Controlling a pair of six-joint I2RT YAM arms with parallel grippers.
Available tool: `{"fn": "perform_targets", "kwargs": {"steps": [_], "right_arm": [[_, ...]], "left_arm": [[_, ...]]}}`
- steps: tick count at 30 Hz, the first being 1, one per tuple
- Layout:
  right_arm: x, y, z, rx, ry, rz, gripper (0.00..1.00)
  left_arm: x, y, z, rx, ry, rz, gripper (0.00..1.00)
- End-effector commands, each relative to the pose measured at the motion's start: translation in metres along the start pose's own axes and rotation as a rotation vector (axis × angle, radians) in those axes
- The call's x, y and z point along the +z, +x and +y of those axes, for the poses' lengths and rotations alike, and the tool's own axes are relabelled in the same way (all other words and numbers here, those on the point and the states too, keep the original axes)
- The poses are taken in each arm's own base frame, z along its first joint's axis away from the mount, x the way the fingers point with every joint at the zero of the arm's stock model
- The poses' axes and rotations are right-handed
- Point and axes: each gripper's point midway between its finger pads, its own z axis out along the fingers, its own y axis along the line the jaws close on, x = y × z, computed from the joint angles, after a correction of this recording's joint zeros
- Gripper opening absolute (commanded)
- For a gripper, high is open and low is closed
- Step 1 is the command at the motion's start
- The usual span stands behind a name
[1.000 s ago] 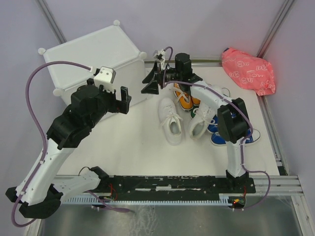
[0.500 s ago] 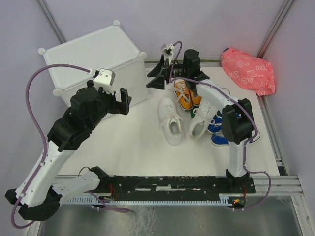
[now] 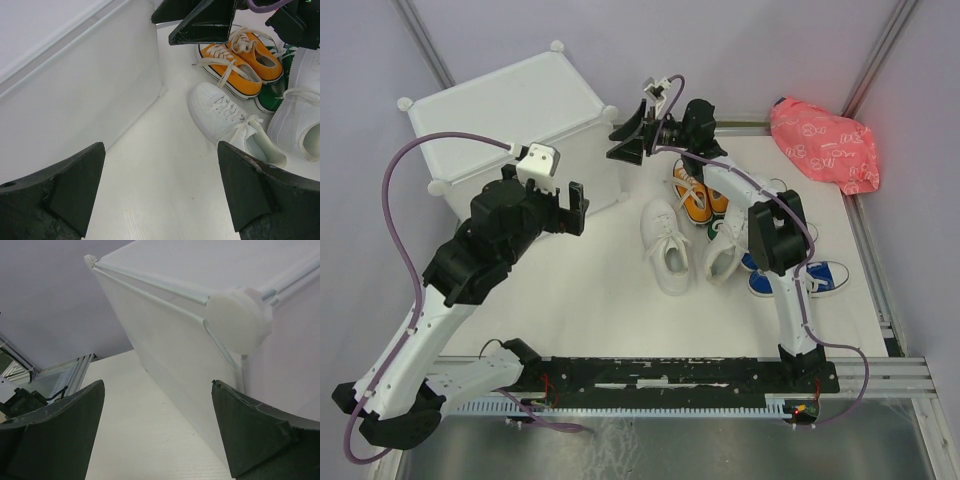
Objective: Place and organize the shoes in the shoe cabinet
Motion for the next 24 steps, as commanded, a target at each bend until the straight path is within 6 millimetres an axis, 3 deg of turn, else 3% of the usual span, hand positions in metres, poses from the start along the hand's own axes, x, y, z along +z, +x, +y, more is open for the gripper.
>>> {"fn": "perform_targets", "kwargs": {"steps": [1,6,12,24], "right_arm": [[0.004,-0.033,0.015,-0.098,-0.033,-0.073,0.95],[-0.001,-0.040,0.017,-0.140,0.014,-0.087,0.95],[-0.008,-0.049,0.003,-0.224,0.153,-0.094,0.95],[-0.003,-0.061,-0.003,-0.219,0.157,-0.164,0.96]], "left_arm": [[-0.002,-0.014,0.005,0.039,-0.019,-0.062,0.99],[0.000,-0.010,0.006,0.047,-0.022,-0.057,0.99],[0.003,-0.006,0.006,0.050,-0.026,-0.054,0.99],[0.001,-0.005,0.009,0.056,-0.036,-0.056,0.99]]}}
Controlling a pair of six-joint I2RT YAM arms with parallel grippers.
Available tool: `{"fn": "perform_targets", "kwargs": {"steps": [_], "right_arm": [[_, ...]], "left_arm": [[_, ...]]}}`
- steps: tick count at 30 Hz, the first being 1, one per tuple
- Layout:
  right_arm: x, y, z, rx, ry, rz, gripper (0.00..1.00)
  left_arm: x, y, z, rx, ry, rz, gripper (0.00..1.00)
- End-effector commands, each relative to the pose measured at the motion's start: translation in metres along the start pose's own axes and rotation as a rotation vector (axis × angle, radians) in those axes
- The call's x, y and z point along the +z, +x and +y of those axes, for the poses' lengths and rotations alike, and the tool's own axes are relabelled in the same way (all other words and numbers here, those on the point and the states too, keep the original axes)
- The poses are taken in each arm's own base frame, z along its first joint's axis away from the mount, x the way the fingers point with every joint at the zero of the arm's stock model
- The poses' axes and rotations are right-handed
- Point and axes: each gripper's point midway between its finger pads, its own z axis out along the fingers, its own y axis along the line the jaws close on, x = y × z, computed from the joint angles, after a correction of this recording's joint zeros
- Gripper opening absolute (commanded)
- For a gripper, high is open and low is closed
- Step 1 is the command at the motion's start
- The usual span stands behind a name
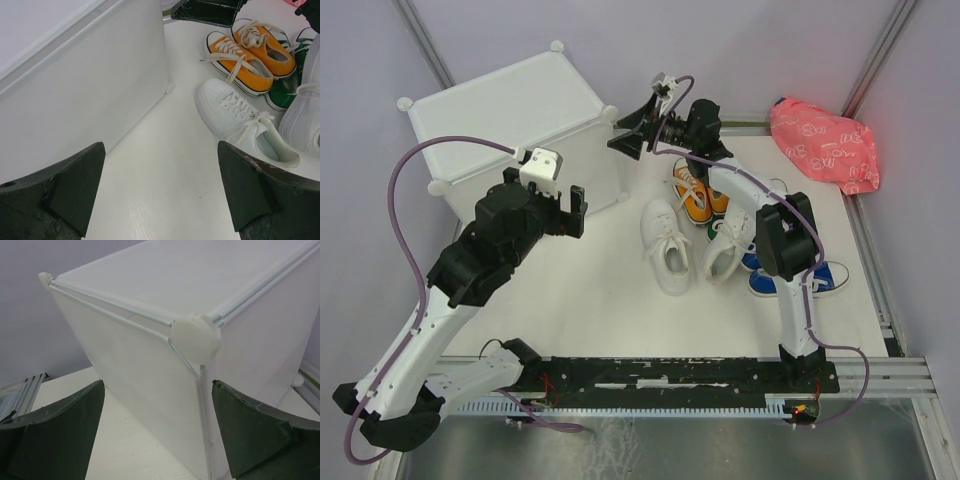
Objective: Place and organize the shoes in the shoe cabinet
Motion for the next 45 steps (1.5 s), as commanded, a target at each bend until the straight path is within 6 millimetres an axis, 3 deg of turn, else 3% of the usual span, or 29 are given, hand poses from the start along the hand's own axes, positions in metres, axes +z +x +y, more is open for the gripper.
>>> {"fn": "perform_targets", "kwargs": {"steps": [1,11,17,21,26,35,45], "right_arm": [[0.006,-0.044,0.016,-0.060,-0.049,-0.100,0.96],[0.014,-0.034,0.022,-0.023,-0.112,-0.080,0.95],[0.021,-0.007,0.011,-0.043,-0.046,-0.004,0.95],[0.026,0.013,0.015,-0.058,-0.051,0.069,0.95],[0.023,0.011,0.043,0.010,-0.195,0.071,0.95],[-0.006,-0.011,0.109,0.178,-0.549,0.037,0.97],[-0.026,-0.002,0.135,0.220,-0.605,0.083,0.96]], "left_arm": [[-0.004,-0.016,0.005,0.023,-0.015,-0.067,0.99],[-0.006,-0.012,0.007,0.022,-0.023,-0.066,0.99],[-0.007,-0.011,0.008,0.019,-0.023,-0.067,0.99],[-0.008,-0.010,0.008,0.019,-0.024,-0.066,0.99],[-0.008,-0.010,0.008,0.020,-0.026,-0.066,0.99],[-0.006,-0.006,0.007,0.021,-0.022,-0.063,0.99],[-0.006,-0.005,0.007,0.021,-0.019,-0.066,0.99]]}}
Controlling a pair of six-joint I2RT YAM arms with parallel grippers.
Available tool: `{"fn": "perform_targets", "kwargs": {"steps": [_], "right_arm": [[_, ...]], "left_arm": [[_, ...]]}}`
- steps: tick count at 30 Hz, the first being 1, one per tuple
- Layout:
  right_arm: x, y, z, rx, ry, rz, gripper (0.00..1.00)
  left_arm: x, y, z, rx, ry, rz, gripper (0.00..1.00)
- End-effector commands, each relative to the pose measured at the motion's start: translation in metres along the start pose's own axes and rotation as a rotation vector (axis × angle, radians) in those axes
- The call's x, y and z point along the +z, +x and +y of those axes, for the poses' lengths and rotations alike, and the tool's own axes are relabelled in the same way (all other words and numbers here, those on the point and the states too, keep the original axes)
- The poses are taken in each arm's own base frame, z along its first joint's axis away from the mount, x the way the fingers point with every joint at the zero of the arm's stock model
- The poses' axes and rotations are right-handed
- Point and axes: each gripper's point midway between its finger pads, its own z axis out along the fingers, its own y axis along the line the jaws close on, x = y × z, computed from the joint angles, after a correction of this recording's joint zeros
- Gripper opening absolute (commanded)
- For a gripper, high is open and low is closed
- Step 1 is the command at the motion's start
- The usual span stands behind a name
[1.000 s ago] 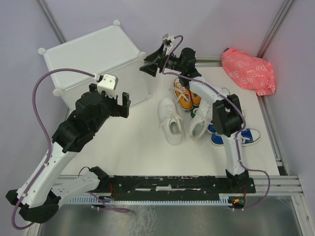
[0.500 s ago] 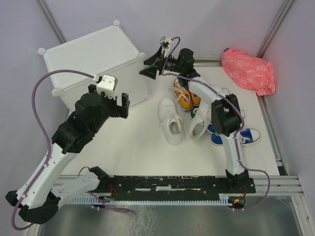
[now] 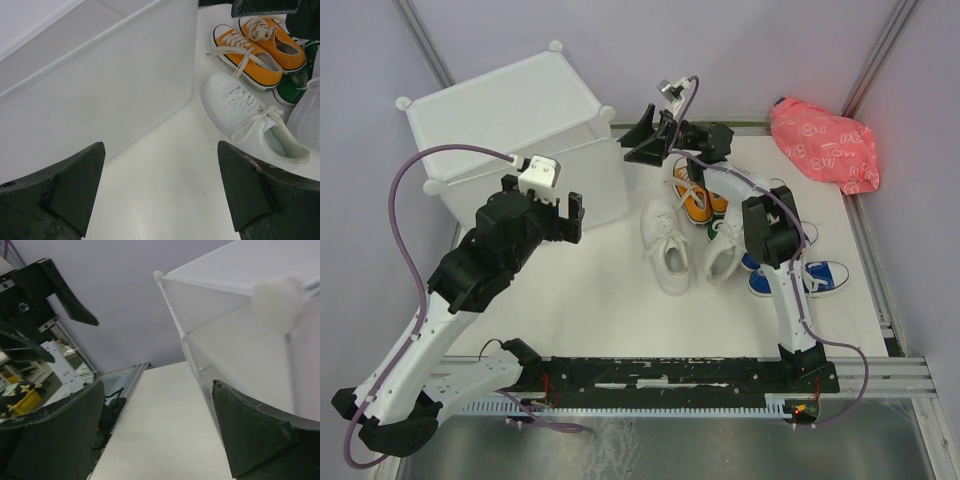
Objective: Place and organize the shoes in the shoe cabinet
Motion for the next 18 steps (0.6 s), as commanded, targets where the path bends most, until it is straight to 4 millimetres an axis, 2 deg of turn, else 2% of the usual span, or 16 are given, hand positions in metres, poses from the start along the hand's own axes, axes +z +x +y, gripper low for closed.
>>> {"fn": "perform_targets", "kwargs": {"steps": [1,5,12,18], "right_arm": [[0.030,0.022,0.078,-0.040,-0.177,0.149,0.96],[0.030,0.037,0.102,-0.001,-0.186,0.182,0.95],[0.027,0.070,0.176,0.082,-0.218,0.227,0.94],[0.022,0.099,0.235,0.157,-0.226,0.239,0.93]], "left_arm": [[-0.003,-0.020,0.001,0.016,0.004,-0.075,0.99],[-0.003,-0.023,0.000,0.011,0.011,-0.085,0.99],[-0.003,-0.033,-0.003,0.007,0.028,-0.104,0.99],[-0.009,-0.059,-0.003,-0.015,0.032,-0.144,0.99]]}}
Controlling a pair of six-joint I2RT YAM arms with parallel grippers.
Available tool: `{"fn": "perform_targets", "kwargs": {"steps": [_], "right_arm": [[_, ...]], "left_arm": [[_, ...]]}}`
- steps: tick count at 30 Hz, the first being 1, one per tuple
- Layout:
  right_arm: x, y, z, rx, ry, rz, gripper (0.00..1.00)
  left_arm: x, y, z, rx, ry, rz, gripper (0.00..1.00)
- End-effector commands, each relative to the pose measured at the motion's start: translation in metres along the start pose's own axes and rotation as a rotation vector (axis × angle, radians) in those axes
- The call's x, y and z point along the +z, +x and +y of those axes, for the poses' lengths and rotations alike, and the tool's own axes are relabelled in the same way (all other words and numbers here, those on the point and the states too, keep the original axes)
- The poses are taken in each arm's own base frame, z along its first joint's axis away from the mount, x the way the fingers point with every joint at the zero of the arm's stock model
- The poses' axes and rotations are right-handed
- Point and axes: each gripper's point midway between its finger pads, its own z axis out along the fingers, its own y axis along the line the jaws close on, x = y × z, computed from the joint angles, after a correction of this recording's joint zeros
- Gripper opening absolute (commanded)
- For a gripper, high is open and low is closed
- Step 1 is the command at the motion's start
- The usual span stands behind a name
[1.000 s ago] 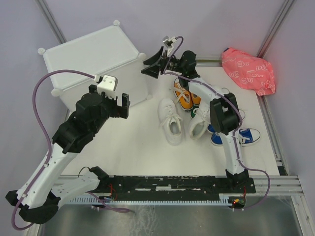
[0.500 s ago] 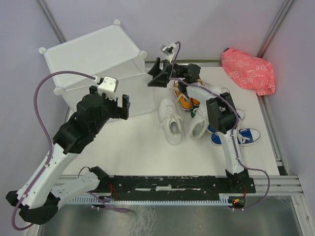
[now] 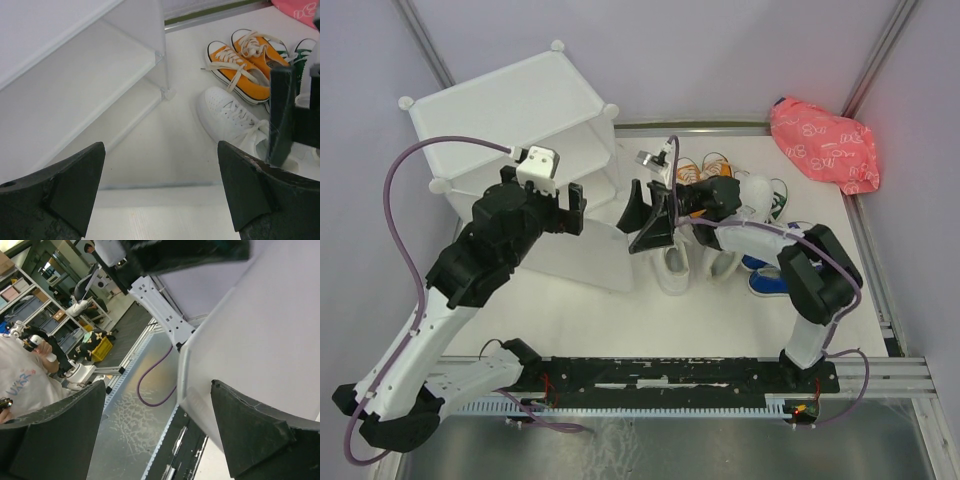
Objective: Place and organize the shoes in the shoe cabinet
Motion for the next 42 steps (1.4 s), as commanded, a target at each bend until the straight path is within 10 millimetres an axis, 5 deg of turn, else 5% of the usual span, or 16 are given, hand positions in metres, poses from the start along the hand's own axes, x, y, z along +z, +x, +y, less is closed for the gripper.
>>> {"fn": "perform_targets", "kwargs": {"steps": [1,8,13,20,26,28,34,42], "right_arm": [[0.014,0.017,0.050,-0.094,-0.033,-0.001,0.93],[0.079,0.124,0.069,-0.089,0.068,0.335,0.94],[0.074,0.126,0.072,-0.140,0.172,0.362,0.92],[0.007,0.098,0.023,-0.244,0.764,0.321,0.98],[-0.112,0.071,-0.023,-0.088,1.406,0.205,0.99],[-0.134,0.073,-0.031,-0.042,1.508,0.217,0.97],[-0.159,0.094,-0.053,0.073,1.686,0.254,0.96],[-0.175,0.108,-0.082,0.123,1.779,0.224,0.79]], "left_arm": [[-0.009,-0.046,-0.001,-0.007,0.025,-0.114,0.99],[0.015,-0.033,-0.002,0.000,-0.031,-0.014,0.99],[0.022,0.001,-0.007,-0.004,-0.035,0.150,0.99],[-0.028,0.042,0.021,-0.080,-0.153,0.300,0.97],[-0.067,0.080,0.033,-0.170,-0.212,0.419,0.93],[-0.076,0.096,0.037,-0.182,-0.233,0.455,0.93],[-0.097,0.114,0.046,-0.193,-0.270,0.500,0.93],[-0.098,0.087,0.041,-0.217,-0.210,0.427,0.93]]}}
